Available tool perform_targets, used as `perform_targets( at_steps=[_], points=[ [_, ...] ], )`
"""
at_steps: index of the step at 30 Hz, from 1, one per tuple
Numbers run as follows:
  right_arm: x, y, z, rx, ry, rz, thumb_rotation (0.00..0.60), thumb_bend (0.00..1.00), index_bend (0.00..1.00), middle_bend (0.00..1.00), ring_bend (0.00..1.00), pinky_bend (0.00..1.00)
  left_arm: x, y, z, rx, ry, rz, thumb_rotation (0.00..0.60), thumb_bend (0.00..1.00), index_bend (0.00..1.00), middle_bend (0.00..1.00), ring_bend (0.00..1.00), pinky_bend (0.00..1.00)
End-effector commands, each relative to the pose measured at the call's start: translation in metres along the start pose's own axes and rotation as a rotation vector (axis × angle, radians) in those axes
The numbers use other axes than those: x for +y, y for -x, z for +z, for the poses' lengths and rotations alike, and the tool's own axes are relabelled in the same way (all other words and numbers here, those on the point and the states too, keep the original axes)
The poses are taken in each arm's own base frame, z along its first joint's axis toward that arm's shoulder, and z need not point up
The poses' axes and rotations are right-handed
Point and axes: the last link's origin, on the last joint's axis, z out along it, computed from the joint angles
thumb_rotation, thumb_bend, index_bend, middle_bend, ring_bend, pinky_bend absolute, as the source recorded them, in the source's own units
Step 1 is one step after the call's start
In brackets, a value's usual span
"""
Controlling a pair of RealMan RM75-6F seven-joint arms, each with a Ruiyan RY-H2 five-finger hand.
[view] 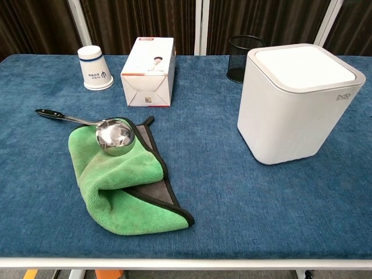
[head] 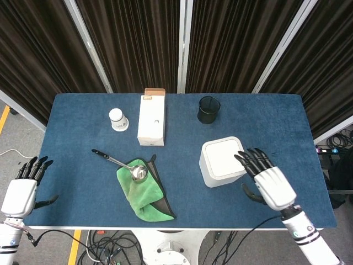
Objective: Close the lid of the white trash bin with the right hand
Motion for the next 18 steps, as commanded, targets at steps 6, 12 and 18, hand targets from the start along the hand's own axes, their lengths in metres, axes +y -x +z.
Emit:
perform_targets(
  at_steps=[6,12,18],
  points=[
    [0.086,0.017,-0.077,0.101,0.348,-0.110,0.539,0.30,0.00,0.00,0.00,0.00,0.005,-0.002,0.002,0.005,0.013,0.000,0.600,0.00,0.14,0.09,0.01,0.12],
    [0.122,0.029,-0.099,0.113,0.472,-0.153,0.547,0.30,0.00,0.00,0.00,0.00,0.004,-0.003,0.000,0.007,0.005,-0.001,0.600,0.00,0.14,0.09,0.01,0.12],
    [0.130,0.037,-0.099,0.108,0.479,-0.152,0.554,0.30,0.00,0.00,0.00,0.00,0.004,-0.001,-0.001,0.015,0.006,-0.001,0.600,0.00,0.14,0.09,0.01,0.12]
  ],
)
